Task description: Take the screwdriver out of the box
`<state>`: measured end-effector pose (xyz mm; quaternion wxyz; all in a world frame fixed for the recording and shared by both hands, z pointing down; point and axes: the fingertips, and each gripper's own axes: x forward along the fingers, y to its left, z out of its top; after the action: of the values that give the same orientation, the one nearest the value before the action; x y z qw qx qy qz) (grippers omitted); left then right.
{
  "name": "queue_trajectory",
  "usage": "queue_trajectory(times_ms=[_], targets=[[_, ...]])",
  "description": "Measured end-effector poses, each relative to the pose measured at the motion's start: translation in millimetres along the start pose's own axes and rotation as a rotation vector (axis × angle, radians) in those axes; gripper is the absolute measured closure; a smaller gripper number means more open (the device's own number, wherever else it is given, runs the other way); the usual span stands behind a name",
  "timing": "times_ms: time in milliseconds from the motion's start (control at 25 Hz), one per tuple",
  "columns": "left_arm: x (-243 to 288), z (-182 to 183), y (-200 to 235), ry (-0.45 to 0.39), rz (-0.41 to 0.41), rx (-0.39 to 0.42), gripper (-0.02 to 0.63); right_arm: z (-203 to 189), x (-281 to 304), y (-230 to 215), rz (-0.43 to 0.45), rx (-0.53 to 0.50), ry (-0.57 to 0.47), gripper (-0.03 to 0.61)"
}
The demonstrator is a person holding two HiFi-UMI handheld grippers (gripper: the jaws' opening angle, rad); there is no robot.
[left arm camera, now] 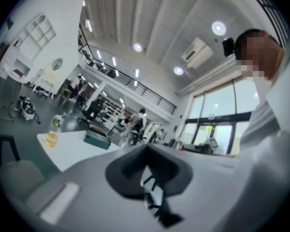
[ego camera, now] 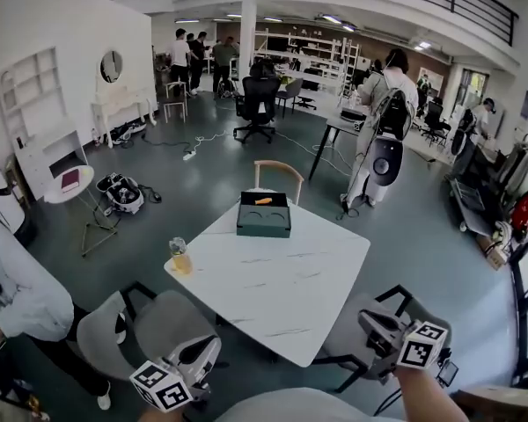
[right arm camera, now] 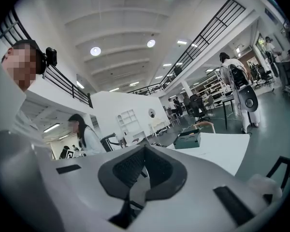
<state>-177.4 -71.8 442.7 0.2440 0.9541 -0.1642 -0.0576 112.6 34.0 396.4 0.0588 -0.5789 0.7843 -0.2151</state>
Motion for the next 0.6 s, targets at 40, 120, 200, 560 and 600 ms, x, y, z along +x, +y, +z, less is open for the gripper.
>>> queue_trajectory(times_ms=[40, 120, 200, 560, 600], targets=[[0, -1, 5, 0.000, 0.003, -0.001, 0.611, 1, 5, -1, 0.002, -0.002, 0.003, 0.571], [1, -2, 11, 0.001, 0.012, -0.007, 0.611, 3, 14, -3, 0.013, -0.008, 0.006, 0.571], [2, -2, 14, 0.000, 0.022, -0.012, 0.611, 6, 20, -3, 0.028, -0.012, 0.010, 0.571], [19, 1, 22, -0.022, 0.122, 0.013, 0.611, 16, 59, -44, 0.127, -0.004, 0.046, 0.571], [23, 1, 24, -0.026, 0.140, 0.015, 0.611, 20, 65, -52, 0.145, -0.004, 0.046, 0.571]])
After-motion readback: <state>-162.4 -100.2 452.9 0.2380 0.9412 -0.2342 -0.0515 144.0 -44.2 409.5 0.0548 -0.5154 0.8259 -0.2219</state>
